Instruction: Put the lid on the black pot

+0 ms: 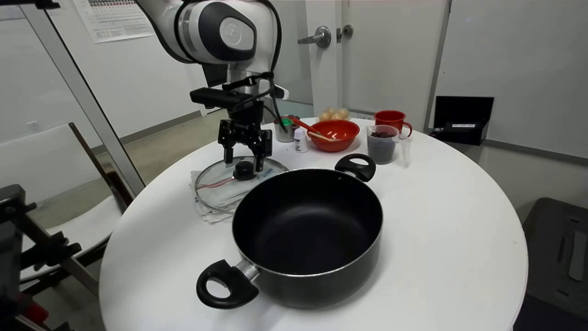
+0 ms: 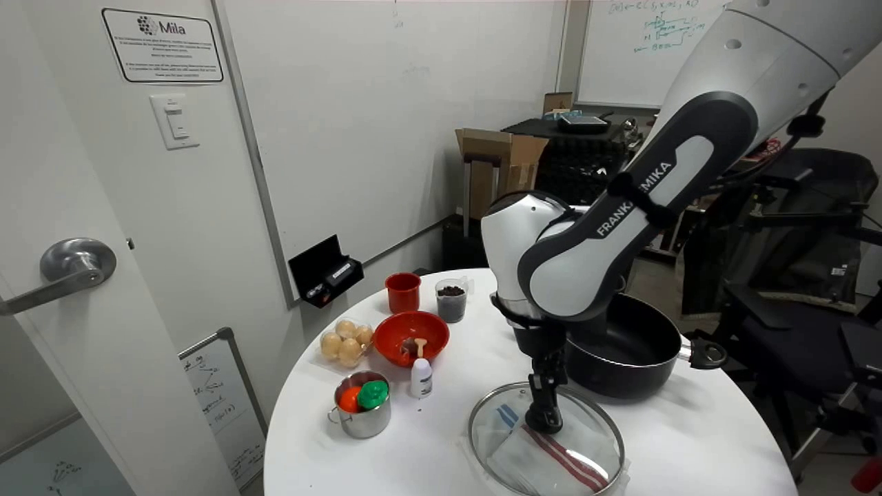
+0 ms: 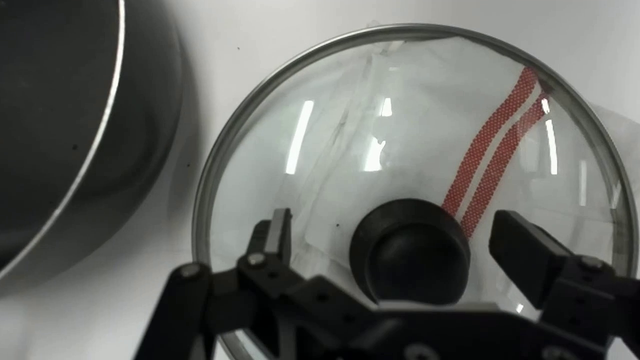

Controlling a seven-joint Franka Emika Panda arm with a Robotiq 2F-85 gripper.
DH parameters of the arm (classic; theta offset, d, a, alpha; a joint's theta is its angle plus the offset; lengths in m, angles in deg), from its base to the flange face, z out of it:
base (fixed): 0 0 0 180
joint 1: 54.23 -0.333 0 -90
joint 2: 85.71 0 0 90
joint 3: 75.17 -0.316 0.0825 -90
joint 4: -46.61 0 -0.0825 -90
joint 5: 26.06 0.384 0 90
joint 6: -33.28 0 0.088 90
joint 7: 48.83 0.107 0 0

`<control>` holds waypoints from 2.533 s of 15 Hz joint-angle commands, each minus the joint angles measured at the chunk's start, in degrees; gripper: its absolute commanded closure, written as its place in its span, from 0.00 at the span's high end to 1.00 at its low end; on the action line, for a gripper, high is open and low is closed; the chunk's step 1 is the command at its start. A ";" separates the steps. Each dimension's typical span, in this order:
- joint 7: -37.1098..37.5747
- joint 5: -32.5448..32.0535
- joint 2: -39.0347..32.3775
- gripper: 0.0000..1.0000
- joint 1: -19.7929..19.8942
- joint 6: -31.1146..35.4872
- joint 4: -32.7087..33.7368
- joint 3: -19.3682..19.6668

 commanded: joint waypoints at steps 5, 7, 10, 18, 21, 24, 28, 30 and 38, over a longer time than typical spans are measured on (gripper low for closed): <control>0.87 -2.63 -5.59 1.00 -1.04 -3.00 7.67 0.07; 0.68 -2.46 -6.06 1.00 -0.93 -2.59 8.39 -0.10; 0.60 -2.31 -6.51 1.00 -0.85 -2.43 9.12 -0.23; 0.26 -2.04 -7.10 0.54 -0.70 -2.64 10.23 -0.77; 0.11 -1.88 -6.76 0.31 -0.62 -3.18 10.26 -1.32; 0.00 -1.71 -6.36 0.25 -0.43 -3.09 10.02 -1.46; -0.19 -1.33 -4.59 0.25 -0.08 -2.90 8.50 -1.87; -0.25 -1.24 -2.75 0.25 0.01 -2.44 6.79 -2.09; -0.21 -0.92 6.88 0.25 0.10 -0.83 -1.86 -3.13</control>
